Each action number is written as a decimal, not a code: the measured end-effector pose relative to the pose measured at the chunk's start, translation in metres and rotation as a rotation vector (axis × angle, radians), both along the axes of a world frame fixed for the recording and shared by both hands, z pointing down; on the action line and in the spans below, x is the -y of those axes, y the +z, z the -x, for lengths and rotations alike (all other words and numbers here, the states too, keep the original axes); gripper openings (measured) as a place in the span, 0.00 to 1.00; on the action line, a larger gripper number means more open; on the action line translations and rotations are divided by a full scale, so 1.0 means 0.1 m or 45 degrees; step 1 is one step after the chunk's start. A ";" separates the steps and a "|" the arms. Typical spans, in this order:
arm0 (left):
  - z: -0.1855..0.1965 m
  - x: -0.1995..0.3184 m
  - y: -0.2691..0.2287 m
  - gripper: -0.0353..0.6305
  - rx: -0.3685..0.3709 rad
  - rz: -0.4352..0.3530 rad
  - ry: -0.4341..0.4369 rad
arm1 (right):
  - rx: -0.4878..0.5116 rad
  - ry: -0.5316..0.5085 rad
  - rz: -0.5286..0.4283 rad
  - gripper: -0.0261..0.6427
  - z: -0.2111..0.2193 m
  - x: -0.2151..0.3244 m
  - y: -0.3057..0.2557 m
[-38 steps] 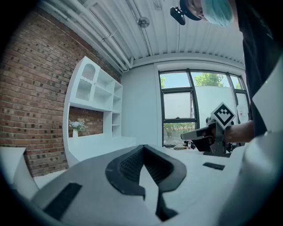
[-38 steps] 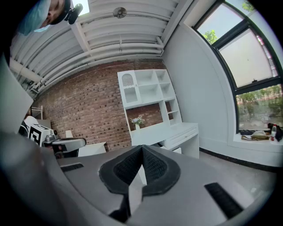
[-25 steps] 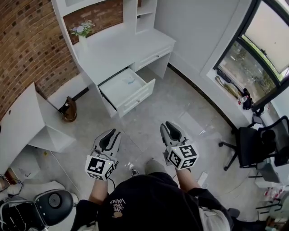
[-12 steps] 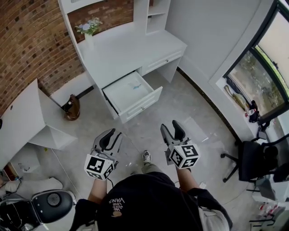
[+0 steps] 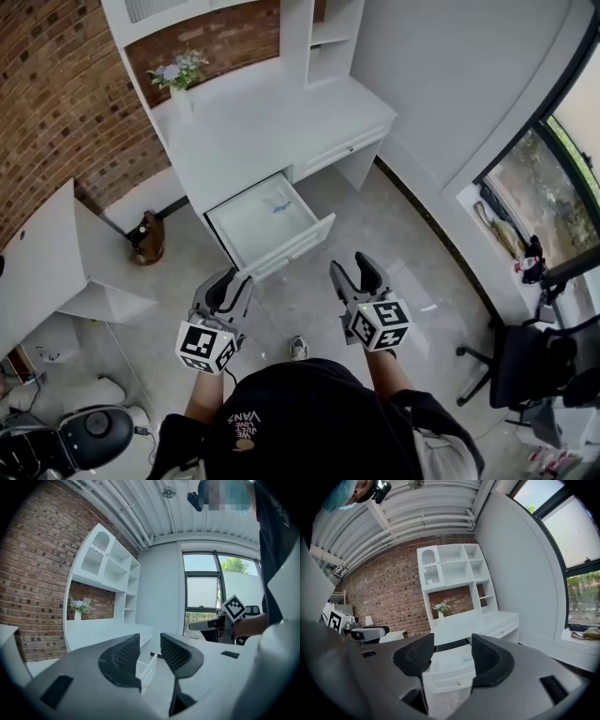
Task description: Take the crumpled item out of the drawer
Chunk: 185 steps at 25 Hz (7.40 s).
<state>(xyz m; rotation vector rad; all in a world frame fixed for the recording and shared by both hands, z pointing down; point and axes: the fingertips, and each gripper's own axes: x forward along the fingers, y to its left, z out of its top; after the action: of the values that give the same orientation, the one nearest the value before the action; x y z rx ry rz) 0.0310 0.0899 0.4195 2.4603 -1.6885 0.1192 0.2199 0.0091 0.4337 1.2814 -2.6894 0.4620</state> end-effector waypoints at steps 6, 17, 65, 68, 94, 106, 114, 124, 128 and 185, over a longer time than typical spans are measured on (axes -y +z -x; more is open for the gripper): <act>0.06 0.42 0.09 0.23 -0.007 0.017 -0.068 | -0.034 -0.083 0.017 0.38 0.11 0.49 0.09; 0.61 1.01 0.28 0.23 -0.039 0.047 -0.032 | -0.060 -0.066 0.053 0.38 0.72 1.06 0.26; 1.51 2.99 1.48 0.23 -0.038 0.413 0.319 | -0.361 0.115 0.791 0.36 2.40 3.14 3.32; 1.53 2.99 1.52 0.23 -0.032 0.424 0.306 | -0.367 0.173 0.882 0.36 2.34 3.16 3.64; 1.94 2.48 1.98 0.23 -0.032 0.580 0.258 | -0.196 0.415 1.105 0.06 2.29 3.26 4.54; 1.85 2.52 1.82 0.23 -0.056 0.510 0.303 | -0.474 0.289 0.955 0.05 2.16 3.17 4.03; 1.83 2.53 1.59 0.23 -0.068 0.430 0.342 | -0.466 0.248 0.840 0.05 2.24 3.06 3.36; 1.91 2.46 1.34 0.23 -0.066 0.326 0.375 | -0.497 0.271 0.735 0.05 2.10 2.89 2.72; 1.92 2.43 1.23 0.23 -0.057 0.283 0.394 | -0.426 0.311 0.677 0.05 2.04 2.77 2.40; 0.78 0.74 0.08 0.06 -0.006 0.055 0.117 | 0.007 0.107 0.112 0.05 0.60 0.34 -0.11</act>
<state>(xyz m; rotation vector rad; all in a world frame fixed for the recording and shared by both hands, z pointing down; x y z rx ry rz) -0.0473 0.0161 0.4280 2.5048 -1.5542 0.1592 0.1596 -0.0251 0.4229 1.3738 -2.5958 0.5881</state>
